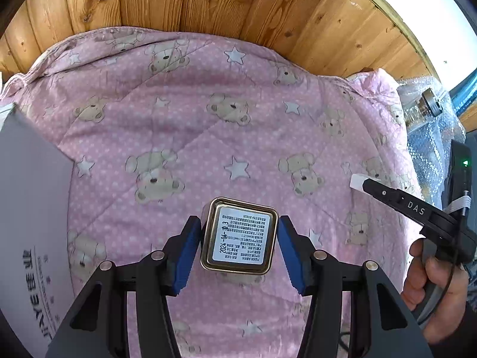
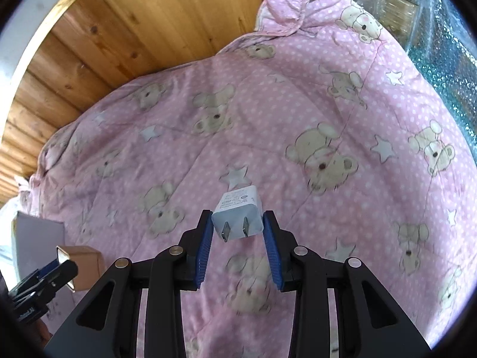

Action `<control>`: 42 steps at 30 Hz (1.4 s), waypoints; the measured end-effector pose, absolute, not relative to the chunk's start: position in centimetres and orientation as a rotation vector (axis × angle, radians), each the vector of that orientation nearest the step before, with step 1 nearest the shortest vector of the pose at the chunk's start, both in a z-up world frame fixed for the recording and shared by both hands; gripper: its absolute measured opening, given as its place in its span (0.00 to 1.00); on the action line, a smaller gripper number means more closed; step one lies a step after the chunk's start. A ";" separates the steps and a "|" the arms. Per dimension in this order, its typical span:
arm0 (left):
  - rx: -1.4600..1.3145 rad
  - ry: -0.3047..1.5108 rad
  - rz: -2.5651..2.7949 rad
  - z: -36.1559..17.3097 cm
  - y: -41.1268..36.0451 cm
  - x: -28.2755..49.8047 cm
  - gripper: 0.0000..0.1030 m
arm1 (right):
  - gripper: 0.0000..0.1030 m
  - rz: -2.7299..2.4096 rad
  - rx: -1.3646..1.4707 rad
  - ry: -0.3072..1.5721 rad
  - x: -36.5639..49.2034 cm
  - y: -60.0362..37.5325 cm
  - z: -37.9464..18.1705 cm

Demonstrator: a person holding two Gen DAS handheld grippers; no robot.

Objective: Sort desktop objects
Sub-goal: 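Lift and carry the tin and charger toward the white box with both grippers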

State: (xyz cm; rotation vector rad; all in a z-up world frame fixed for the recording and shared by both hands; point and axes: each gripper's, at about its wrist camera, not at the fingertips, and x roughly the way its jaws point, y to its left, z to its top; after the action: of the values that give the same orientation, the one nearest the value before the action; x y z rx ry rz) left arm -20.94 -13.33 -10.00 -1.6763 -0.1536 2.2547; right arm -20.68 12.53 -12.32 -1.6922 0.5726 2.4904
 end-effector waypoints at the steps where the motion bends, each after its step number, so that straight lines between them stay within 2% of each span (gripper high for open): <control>1: -1.673 -0.159 2.257 -9.7 -13.5 -20.6 0.52 | 0.34 2.492 -1.699 0.573 -20.2 12.7 -12.2; 27: -1.598 -0.205 2.321 -2.4 -15.5 -13.6 0.52 | 0.34 2.632 -1.788 0.495 -11.5 6.6 -6.3; 42: -1.494 -0.330 2.435 2.5 -20.7 -9.4 0.52 | 0.34 2.821 -1.812 0.339 -8.6 -1.0 -1.3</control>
State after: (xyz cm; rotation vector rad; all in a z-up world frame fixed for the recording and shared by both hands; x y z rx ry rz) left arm -9.43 -20.66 2.50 -1.4944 -0.3297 2.4348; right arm -8.65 -1.02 -1.28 -1.8124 0.3385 2.8215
